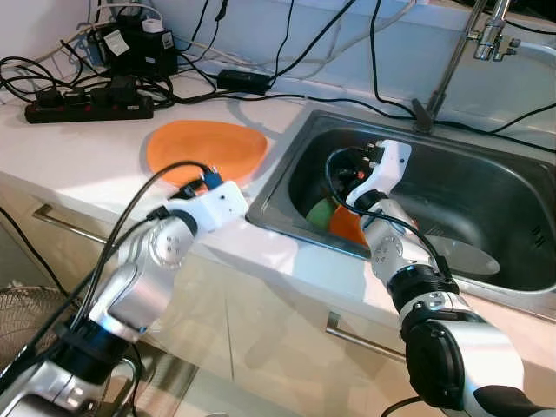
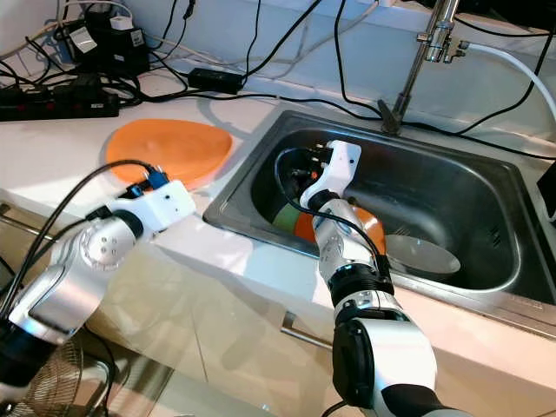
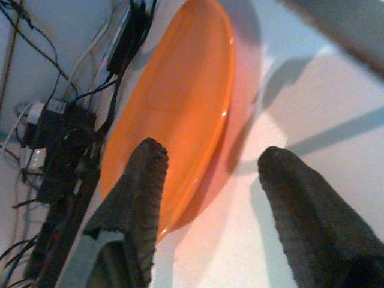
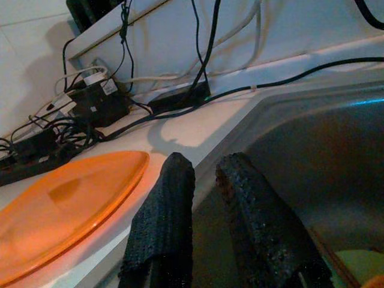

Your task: Kitchen organization

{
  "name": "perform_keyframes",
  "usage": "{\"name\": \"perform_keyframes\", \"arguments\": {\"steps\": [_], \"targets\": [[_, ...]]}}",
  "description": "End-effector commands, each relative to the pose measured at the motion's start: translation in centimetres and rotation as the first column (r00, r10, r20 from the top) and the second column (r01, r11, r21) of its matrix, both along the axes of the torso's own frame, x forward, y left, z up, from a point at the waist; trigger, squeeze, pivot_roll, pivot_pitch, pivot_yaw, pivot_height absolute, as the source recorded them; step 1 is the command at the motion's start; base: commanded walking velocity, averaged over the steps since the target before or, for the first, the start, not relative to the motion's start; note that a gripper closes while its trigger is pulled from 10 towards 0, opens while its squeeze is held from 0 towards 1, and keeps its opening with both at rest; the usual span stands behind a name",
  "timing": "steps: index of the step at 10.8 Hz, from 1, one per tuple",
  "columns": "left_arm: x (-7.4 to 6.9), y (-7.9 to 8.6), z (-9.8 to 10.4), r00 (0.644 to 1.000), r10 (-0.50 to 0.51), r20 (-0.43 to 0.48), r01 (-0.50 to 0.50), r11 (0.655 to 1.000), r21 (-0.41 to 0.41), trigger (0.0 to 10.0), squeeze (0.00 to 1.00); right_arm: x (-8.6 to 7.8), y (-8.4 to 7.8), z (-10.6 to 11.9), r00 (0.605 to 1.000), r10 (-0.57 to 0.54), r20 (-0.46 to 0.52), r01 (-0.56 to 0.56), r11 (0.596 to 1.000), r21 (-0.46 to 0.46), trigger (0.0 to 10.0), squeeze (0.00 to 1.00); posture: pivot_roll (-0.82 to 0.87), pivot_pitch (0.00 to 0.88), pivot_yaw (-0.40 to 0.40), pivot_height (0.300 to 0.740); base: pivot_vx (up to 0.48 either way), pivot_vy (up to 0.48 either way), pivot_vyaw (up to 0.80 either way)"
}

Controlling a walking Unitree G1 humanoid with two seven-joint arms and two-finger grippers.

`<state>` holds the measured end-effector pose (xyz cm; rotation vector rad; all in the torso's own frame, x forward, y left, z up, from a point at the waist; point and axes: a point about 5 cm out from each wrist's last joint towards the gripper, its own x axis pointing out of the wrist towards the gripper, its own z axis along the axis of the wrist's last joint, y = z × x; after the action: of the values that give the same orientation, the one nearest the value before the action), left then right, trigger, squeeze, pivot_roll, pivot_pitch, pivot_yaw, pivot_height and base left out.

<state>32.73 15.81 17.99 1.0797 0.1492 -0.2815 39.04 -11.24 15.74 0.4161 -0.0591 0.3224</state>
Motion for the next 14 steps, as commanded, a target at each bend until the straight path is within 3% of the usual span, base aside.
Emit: {"name": "perform_keyframes", "arguments": {"steps": [1,4,5,8,11,14], "targets": [[0.2,0.2,0.3,1.0,0.014,0.008,-0.014,0.999,0.036,10.0,1.0,-0.1,-0.5,-0.1,1.0,-0.013,-0.001,0.013,1.0,0.015,10.0,0.0,0.29,0.0,-0.049,0.74,0.0,0.0,0.0],[0.9,0.5,0.3,0.999,0.041,0.009,-0.041,0.994,0.104,10.0,1.0,-0.1,-0.6,0.0,1.0,-0.01,-0.003,0.01,1.0,0.025,10.0,0.0,0.28,0.0,-0.054,0.74,0.0,0.0,0.0],[1.0,0.5,0.3,0.999,0.043,0.014,-0.044,0.992,0.115,10.0,0.0,-0.1,-0.6,0.0,1.0,-0.01,-0.003,0.01,1.0,0.026,10.0,0.0,0.28,0.0,-0.054,0.74,0.0,0.0,0.0],[1.7,0.6,-0.1,0.999,0.043,-0.02,-0.039,0.984,0.173,10.0,0.0,0.0,-0.8,0.1,1.0,-0.008,-0.005,0.008,1.0,0.025,10.0,0.0,0.27,0.015,-0.062,0.74,0.0,0.0,0.0],[3.5,1.6,-0.5,0.996,0.082,-0.024,-0.072,0.954,0.29,10.0,0.0,0.1,-0.6,0.4,1.0,-0.005,0.0,0.005,0.999,0.032,10.0,0.0,0.26,0.022,-0.064,0.74,0.0,0.0,0.0],[5.0,2.4,-1.5,0.993,0.11,-0.041,-0.091,0.943,0.319,10.0,0.0,0.0,-0.8,0.2,1.0,-0.009,-0.002,0.009,1.0,0.029,10.0,0.0,0.25,0.026,-0.063,0.74,0.0,0.0,0.0]]}}
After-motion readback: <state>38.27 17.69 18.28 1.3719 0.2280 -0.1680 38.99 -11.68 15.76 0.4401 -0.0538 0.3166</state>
